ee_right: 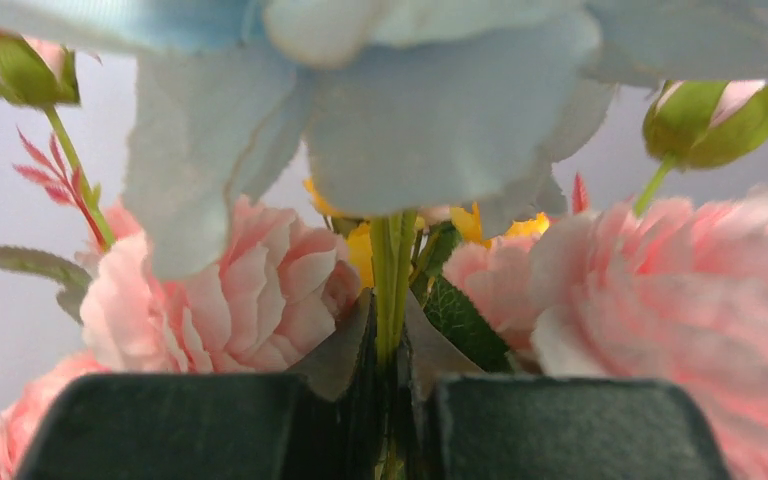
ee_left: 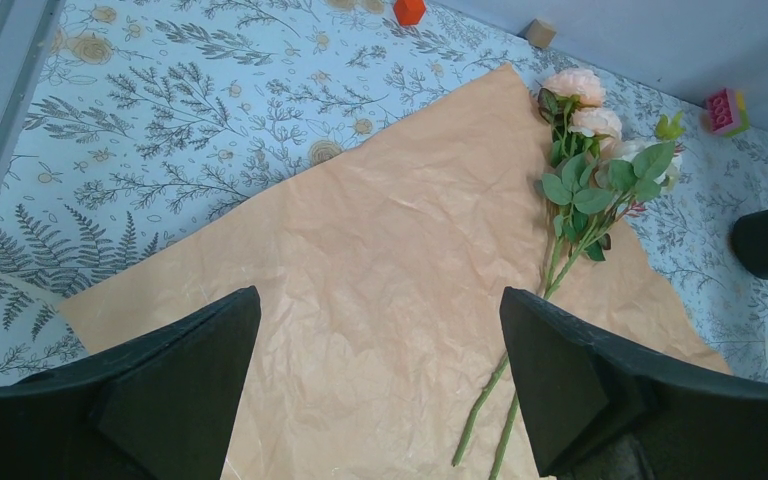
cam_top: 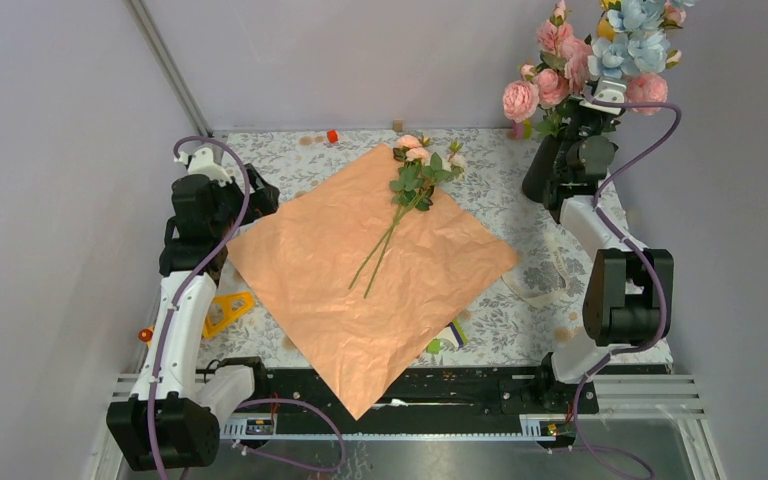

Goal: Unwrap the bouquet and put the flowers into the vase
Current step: Insert the fake flower into the vase.

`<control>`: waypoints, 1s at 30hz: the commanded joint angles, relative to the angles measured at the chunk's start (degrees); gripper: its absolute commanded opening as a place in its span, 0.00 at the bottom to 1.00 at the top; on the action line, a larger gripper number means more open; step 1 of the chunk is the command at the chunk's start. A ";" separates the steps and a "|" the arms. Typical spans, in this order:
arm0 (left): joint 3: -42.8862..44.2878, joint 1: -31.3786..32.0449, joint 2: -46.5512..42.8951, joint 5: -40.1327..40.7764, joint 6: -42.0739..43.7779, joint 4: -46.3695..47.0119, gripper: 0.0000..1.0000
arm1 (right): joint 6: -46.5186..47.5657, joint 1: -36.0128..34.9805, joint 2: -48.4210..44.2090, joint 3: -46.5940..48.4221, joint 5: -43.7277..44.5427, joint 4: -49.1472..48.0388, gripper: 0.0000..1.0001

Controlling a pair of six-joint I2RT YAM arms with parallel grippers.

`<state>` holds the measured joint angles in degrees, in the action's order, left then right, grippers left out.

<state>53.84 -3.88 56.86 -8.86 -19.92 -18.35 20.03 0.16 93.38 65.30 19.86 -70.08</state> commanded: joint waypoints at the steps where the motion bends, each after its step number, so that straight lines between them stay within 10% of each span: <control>1: -0.06 -0.51 0.43 -1.56 0.32 3.50 0.99 | -2.90 0.10 0.57 -2.13 1.96 -5.16 0.00; 30: -0.23 -0.66 -0.42 -3.90 0.06 3.92 0.99 | -8.25 0.10 5.54 -6.20 2.26 -0.55 0.00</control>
<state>53.84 -4.16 57.49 -11.44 -19.94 -18.28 13.65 0.16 97.56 60.73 20.43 -71.50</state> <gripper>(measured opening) 0.986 0.070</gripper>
